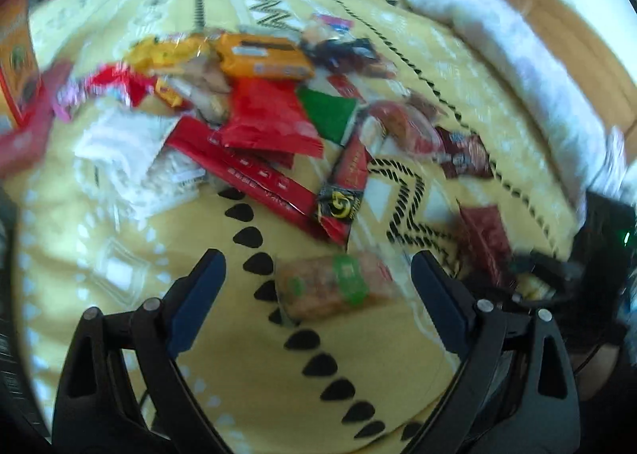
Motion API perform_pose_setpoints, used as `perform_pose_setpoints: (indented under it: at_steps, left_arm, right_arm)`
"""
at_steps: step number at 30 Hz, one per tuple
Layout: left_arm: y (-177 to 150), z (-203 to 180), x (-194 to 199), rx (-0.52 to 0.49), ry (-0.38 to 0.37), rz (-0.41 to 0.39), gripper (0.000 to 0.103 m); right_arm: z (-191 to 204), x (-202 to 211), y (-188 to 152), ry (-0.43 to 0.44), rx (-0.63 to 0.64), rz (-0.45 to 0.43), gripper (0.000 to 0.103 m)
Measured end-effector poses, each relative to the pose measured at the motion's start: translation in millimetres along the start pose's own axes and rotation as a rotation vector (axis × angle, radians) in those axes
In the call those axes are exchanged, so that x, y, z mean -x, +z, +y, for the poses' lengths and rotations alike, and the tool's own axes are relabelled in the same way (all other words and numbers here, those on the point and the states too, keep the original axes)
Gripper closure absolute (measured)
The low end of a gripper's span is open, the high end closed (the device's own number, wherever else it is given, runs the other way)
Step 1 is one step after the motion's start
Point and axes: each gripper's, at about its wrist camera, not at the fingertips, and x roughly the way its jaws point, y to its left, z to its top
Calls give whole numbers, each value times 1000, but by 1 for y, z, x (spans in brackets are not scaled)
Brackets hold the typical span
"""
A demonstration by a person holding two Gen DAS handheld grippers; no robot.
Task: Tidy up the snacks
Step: 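Grasp the red snack bag with right tool while left tool grasps the green-labelled bread roll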
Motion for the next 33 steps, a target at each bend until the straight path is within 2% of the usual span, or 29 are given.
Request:
perform_pose_setpoints:
  at_steps: [2, 4, 6, 8, 9, 10, 12, 13, 14, 15, 18, 23, 25, 26, 28, 33]
  left_arm:
    - [-3, -1, -12, -29, -33, 54, 9]
    - [-17, -15, -23, -92, -151, 199, 10]
    - [-28, -30, -10, -165, -278, 251, 11]
    - [-32, -26, 6, -97, -433, 275, 17]
    - [-32, -21, 14, -54, -501, 262, 20]
    - [-32, -18, 21, -46, -504, 227, 20]
    - [-28, -14, 29, -76, -402, 157, 21]
    - [-26, -15, 29, -110, -314, 118, 21]
    - [-25, -20, 29, -165, -244, 80, 21]
    - [-25, -26, 28, -224, -212, 55, 21]
    - [-25, -40, 8, -326, -198, 58, 21]
    - [-21, -41, -18, -317, -176, 94, 23]
    - [-21, -40, -20, -308, -156, 102, 56]
    - [-23, -38, -18, -302, -143, 96, 62]
    - [-29, -36, -10, -287, -124, 78, 67]
    - [-38, -32, 11, -236, -86, 21, 67]
  right_arm:
    - [-5, -2, 3, 25, -18, 0, 27]
    - [-7, -3, 3, 40, -22, -2, 27]
    - [-9, -3, 2, 53, -20, -5, 27]
    - [-11, -3, 2, 63, -25, -12, 27]
    - [-12, -3, 1, 69, -27, -15, 27]
    - [-13, -3, 0, 72, -27, -17, 26]
    - [-12, -4, -1, 75, -23, -21, 24]
    - [-11, -5, -1, 74, -20, -21, 23]
    - [-10, -5, -1, 73, -20, -22, 22]
    - [-10, -5, -1, 74, -23, -22, 22]
    - [-13, -4, -1, 91, -38, -24, 22]
    - [-13, -3, -2, 96, -29, -27, 22]
    - [-13, -3, -2, 97, -34, -30, 22]
    - [-12, -2, -3, 96, -35, -34, 23]
    - [-12, 0, -3, 92, -39, -44, 25]
    - [-8, 14, -7, 91, -34, -88, 31]
